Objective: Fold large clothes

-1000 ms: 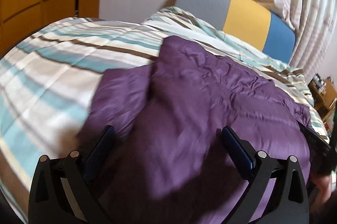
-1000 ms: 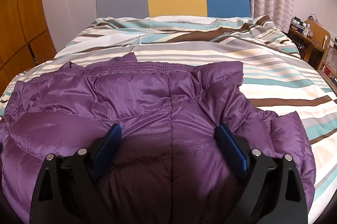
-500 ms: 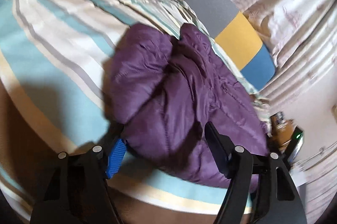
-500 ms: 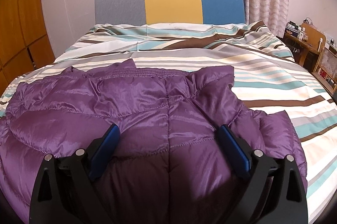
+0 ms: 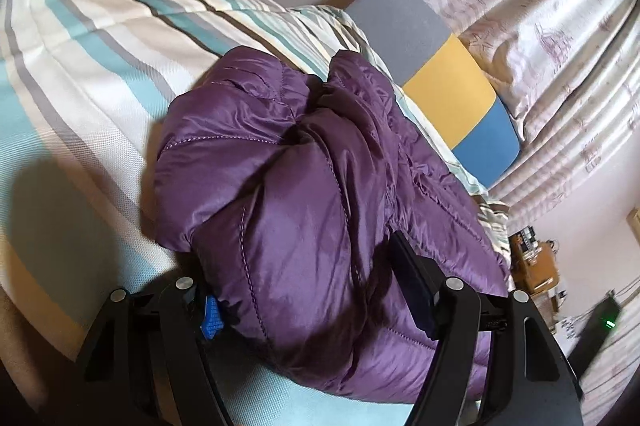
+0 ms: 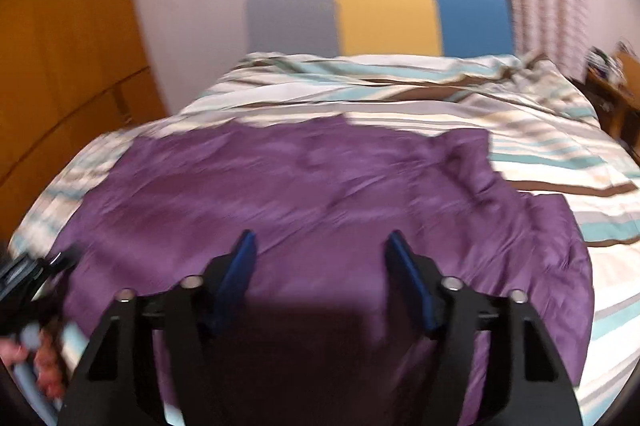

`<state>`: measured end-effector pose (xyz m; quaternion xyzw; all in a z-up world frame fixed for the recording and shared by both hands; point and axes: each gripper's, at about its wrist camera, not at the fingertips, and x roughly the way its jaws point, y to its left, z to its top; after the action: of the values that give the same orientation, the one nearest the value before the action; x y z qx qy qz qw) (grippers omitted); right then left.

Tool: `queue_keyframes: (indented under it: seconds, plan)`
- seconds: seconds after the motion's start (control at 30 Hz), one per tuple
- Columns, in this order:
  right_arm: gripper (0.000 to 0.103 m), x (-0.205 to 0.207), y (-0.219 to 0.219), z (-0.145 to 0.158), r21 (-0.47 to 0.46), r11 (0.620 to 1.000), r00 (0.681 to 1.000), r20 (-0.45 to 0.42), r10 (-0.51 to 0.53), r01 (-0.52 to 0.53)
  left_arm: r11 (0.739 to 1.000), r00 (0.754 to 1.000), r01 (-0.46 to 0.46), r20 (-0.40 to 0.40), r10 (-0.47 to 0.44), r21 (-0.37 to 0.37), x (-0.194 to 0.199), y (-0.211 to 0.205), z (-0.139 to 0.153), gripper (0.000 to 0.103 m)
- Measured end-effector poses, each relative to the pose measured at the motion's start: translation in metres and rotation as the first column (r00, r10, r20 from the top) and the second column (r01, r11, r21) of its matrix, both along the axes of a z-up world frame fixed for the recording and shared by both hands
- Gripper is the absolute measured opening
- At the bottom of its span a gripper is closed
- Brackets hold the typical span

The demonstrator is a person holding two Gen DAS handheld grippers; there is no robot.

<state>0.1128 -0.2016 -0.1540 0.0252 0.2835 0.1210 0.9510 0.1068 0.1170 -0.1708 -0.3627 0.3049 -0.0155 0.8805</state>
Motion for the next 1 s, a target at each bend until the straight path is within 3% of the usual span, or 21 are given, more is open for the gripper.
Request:
queue_keyframes:
  seconds: [0.1,0.33,0.57,0.73,0.83,0.9,1.0]
  plan:
    - [0.043,-0.018,0.020,-0.004,-0.077,0.996,0.999,0.014,0.037,-0.035,1.000,1.000,0.000,0.018,0.000,0.015,-0.006,-0.002,-0.001,0.071]
    - [0.043,-0.007,0.037,-0.033,-0.161,0.986,0.997,-0.069,0.040,-0.050,0.999,0.999,0.012,0.049,-0.010,-0.033,-0.018,-0.009,-0.002,0.071]
    - [0.043,-0.003,0.033,-0.037,-0.155,0.986,0.996,-0.074,0.042,-0.053,0.980,0.997,-0.064,0.028,0.071,-0.187,-0.006,0.005,-0.005,0.070]
    - [0.043,-0.006,0.034,-0.037,-0.155,0.987,0.997,-0.070,0.043,-0.054,0.938,0.988,-0.149,-0.018,0.151,-0.314,0.008,0.019,-0.016,0.037]
    - [0.043,-0.008,0.036,-0.038,-0.161,0.986,0.997,-0.066,0.040,-0.050,0.952,0.989,-0.144,-0.011,0.146,-0.271,0.008,0.012,-0.003,0.025]
    - [0.043,-0.008,0.035,-0.039,-0.159,0.986,0.997,-0.067,0.040,-0.050,0.980,0.990,-0.127,0.045,0.135,-0.156,0.004,0.002,0.021,0.022]
    - [0.043,-0.008,0.035,-0.039,-0.152,0.987,0.997,-0.069,0.037,-0.047,0.996,0.984,-0.084,0.157,0.081,0.009,-0.004,-0.020,0.054,0.021]
